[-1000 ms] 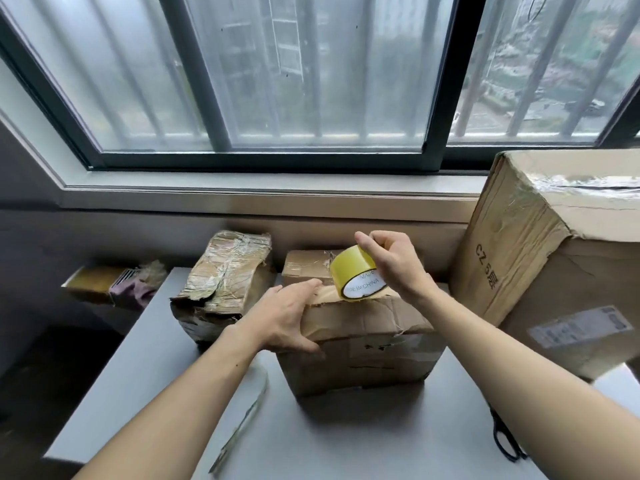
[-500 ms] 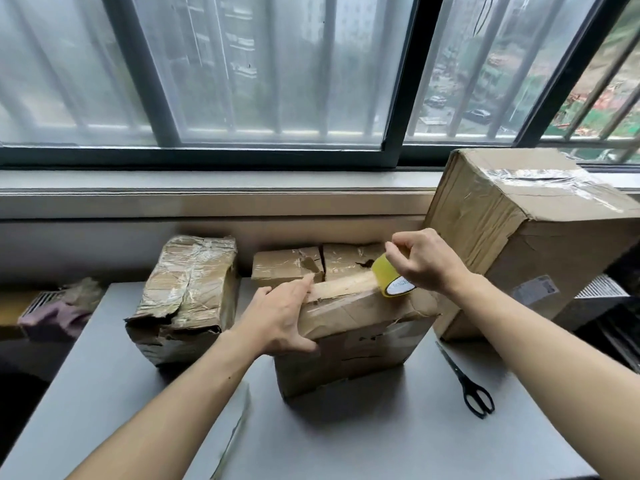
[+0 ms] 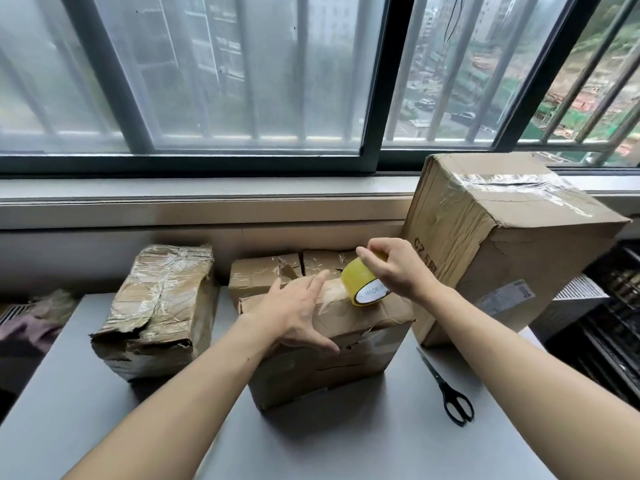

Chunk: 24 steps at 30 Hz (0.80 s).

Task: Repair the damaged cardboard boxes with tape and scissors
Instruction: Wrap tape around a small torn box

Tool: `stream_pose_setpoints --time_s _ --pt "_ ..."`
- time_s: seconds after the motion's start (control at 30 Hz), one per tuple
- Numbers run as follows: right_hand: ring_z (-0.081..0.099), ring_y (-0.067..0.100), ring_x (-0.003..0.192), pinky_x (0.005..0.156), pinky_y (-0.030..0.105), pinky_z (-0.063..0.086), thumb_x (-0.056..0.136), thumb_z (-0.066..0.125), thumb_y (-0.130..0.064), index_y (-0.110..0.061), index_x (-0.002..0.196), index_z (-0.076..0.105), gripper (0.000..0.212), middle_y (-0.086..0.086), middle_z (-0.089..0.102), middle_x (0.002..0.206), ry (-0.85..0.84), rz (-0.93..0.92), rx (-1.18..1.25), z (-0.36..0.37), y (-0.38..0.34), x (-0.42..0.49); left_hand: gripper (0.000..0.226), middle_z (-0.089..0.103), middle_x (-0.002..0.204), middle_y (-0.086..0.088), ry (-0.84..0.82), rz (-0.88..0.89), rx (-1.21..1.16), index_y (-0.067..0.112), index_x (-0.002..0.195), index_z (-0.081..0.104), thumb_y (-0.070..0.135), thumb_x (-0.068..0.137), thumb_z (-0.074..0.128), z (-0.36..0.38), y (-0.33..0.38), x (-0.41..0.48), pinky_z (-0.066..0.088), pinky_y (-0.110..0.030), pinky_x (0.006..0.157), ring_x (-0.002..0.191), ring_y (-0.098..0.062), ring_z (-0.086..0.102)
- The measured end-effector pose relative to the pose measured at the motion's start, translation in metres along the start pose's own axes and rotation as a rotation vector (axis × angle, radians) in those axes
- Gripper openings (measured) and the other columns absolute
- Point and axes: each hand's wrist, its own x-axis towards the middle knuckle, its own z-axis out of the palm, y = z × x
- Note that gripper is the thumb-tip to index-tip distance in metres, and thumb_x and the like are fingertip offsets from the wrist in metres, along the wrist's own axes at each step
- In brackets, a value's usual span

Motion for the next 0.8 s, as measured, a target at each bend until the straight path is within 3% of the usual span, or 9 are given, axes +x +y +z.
stream_pose_setpoints --time_s 0.13,0.23,0.3,0.37,0.47,0.57,0.8 --pt "0.031 0.014 0.058 0.055 0.031 0.023 0.088 0.059 -0.046 -0.009 0.060 0.042 0.050 0.002 0.032 0.061 -0.023 0.160 0.445 0.004 0.016 -0.003 0.140 0.030 0.152 0.000 0.007 -0.005 0.011 0.023 0.156 -0.008 0.085 0.056 0.067 0.002 0.009 0.013 0.026 -0.049 0.115 0.140 -0.022 0.031" --pt "0.048 0.024 0.069 0.066 0.033 0.037 0.084 0.062 -0.052 0.006 0.078 0.063 0.058 0.015 0.052 0.072 -0.044 0.336 0.712 0.009 0.029 -0.006 0.137 0.034 0.145 0.003 0.019 -0.021 0.005 0.023 0.155 -0.002 0.084 0.056 0.069 0.004 0.014 0.014 0.034 -0.045 0.107 0.134 -0.021 0.036" --pt "0.058 0.032 0.076 0.076 0.036 0.045 0.080 0.065 -0.051 0.017 0.096 0.064 0.070 0.025 0.062 0.084 -0.078 0.417 0.845 0.012 0.034 -0.003 0.134 0.035 0.145 0.003 0.028 -0.027 -0.006 0.025 0.155 -0.001 0.081 0.057 0.071 0.003 0.014 0.013 0.036 -0.044 0.105 0.134 -0.021 0.037" --pt "0.061 0.032 0.073 0.071 0.034 0.049 0.078 0.067 -0.046 0.014 0.094 0.066 0.062 0.024 0.061 0.084 -0.073 0.443 0.916 0.011 0.029 0.001 0.132 0.035 0.147 0.003 0.032 -0.034 -0.008 0.024 0.155 0.000 0.077 0.059 0.073 0.003 0.014 0.012 0.037 -0.043 0.105 0.135 -0.021 0.037" --pt "0.042 0.021 0.054 0.051 0.026 0.033 0.080 0.067 -0.041 0.002 0.070 0.055 0.046 0.013 0.042 0.067 -0.046 0.322 0.813 0.005 0.018 0.009 0.127 0.037 0.148 0.001 0.052 -0.042 0.000 0.023 0.155 0.001 0.071 0.062 0.074 0.004 0.015 0.011 0.039 -0.043 0.104 0.134 -0.022 0.039" --pt "0.022 0.016 0.051 0.049 0.030 0.017 0.087 0.062 -0.038 -0.010 0.053 0.036 0.050 0.004 0.026 0.057 -0.042 0.157 0.620 -0.003 0.011 0.014 0.125 0.034 0.151 0.000 0.055 -0.036 0.018 0.021 0.155 0.002 0.069 0.065 0.073 0.005 0.017 0.010 0.039 -0.042 0.105 0.135 -0.022 0.038" --pt "0.020 0.011 0.049 0.052 0.033 0.020 0.086 0.053 -0.036 -0.018 0.050 0.026 0.048 -0.004 0.020 0.051 0.013 0.017 0.134 -0.037 0.037 0.011 0.125 0.029 0.156 -0.003 0.024 -0.035 0.046 0.016 0.157 -0.001 0.067 0.069 0.071 0.005 0.017 0.012 0.036 -0.041 0.109 0.140 -0.023 0.033"
